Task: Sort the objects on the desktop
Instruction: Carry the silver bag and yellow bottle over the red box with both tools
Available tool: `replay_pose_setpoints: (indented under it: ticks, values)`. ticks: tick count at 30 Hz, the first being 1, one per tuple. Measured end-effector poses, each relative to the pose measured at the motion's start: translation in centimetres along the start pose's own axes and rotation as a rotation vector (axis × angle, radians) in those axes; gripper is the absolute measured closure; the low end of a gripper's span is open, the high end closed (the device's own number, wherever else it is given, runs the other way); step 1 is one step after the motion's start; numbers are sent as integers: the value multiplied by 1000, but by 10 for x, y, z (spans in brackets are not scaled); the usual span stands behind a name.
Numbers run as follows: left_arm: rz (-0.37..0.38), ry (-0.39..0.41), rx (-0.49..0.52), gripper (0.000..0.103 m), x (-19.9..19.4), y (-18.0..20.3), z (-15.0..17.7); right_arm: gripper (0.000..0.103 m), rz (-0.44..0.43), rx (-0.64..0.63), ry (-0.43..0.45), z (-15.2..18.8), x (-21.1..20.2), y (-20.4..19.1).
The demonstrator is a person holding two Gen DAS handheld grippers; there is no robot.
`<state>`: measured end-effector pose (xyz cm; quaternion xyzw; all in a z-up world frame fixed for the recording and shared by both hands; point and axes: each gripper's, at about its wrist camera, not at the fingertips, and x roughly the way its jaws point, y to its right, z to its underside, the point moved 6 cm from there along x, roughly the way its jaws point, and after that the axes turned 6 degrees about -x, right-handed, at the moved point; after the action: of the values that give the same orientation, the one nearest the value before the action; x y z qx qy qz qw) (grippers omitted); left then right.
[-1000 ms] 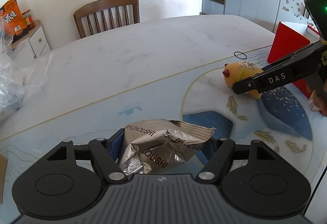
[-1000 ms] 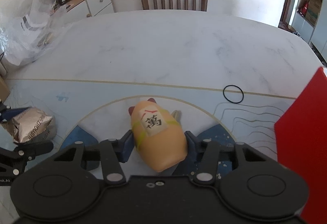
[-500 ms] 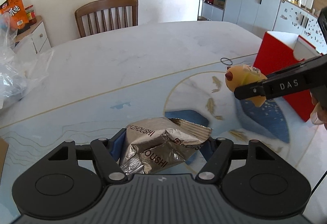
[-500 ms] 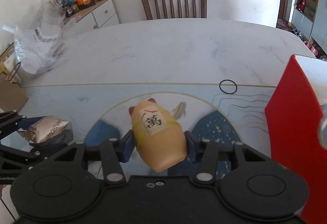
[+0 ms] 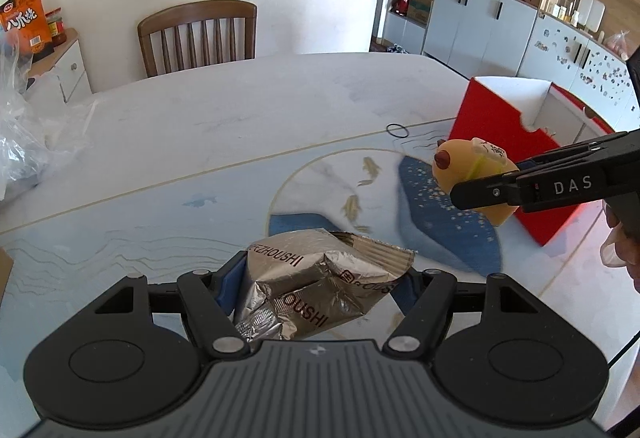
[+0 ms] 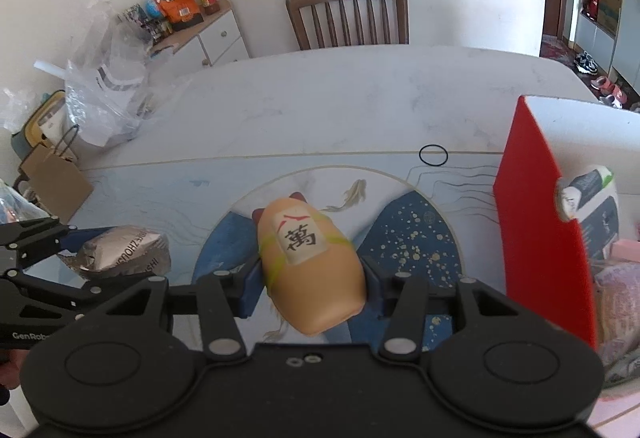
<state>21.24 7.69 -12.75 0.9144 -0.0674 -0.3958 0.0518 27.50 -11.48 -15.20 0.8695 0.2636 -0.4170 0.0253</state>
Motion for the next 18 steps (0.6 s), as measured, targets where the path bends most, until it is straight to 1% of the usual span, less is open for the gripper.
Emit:
replay_pose_setpoints:
  ticks: [10, 18]
  values:
    - [14, 20, -12, 32, -19, 24, -3, 54, -38, 32, 31, 2, -38, 2]
    - [22, 45, 6, 32, -30, 50, -8, 54, -43, 41, 64, 3, -61, 12]
